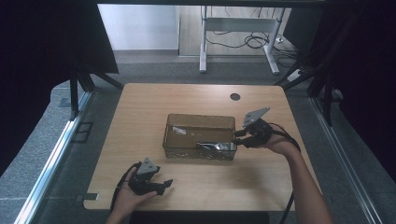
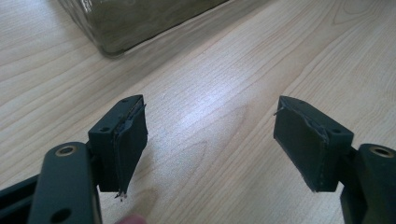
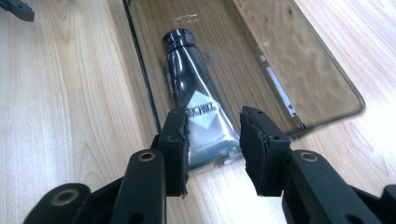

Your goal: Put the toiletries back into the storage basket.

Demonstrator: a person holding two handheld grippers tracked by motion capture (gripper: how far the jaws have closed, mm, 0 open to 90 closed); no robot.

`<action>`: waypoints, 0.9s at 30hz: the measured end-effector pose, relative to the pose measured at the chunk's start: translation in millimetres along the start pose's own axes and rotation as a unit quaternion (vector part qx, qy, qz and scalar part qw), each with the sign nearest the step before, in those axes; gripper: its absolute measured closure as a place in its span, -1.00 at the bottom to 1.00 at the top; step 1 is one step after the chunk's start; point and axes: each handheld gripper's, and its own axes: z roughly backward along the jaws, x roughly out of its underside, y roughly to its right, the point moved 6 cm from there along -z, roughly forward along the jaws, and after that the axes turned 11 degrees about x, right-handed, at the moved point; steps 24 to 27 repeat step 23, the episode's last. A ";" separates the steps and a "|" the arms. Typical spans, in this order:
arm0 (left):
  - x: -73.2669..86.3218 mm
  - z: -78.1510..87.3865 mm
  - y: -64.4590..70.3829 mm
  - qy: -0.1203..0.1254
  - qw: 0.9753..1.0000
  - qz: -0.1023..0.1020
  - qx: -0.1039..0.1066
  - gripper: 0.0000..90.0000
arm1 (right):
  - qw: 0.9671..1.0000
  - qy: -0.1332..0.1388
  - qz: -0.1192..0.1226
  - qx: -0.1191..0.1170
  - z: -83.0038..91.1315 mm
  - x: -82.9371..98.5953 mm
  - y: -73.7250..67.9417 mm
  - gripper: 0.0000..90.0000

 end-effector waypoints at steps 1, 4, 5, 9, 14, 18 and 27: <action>0.0 0.1 0.1 -0.001 1.000 0.000 0.000 -0.42 | 1.000 0.004 -0.003 0.004 2.1 5.5 0.2 0.37; 0.0 -0.1 0.3 -0.001 1.000 0.000 0.001 -0.42 | 1.000 0.015 -0.016 0.009 5.8 19.4 -1.1 0.36; 0.1 -0.4 0.3 -0.001 1.000 0.000 0.001 -0.42 | 1.000 0.017 -0.020 0.011 6.3 23.1 -1.6 0.35; 0.7 -1.0 0.2 -0.004 1.000 0.000 0.000 -0.42 | 0.998 0.031 -0.041 0.020 6.1 44.2 -4.8 0.34; 1.0 -2.7 0.7 -0.007 1.000 0.000 0.000 -0.42 | 0.998 0.026 -0.058 0.027 1.9 62.1 -5.5 0.29; 1.9 -3.0 -0.2 -0.004 1.000 0.004 -0.001 -0.42 | 0.997 0.029 -0.061 0.032 1.0 62.6 -5.2 0.24; 1.8 2.4 -4.9 0.002 1.000 0.008 -0.008 -0.42 | 0.993 0.037 -0.084 0.067 -3.9 67.4 -8.9 -0.02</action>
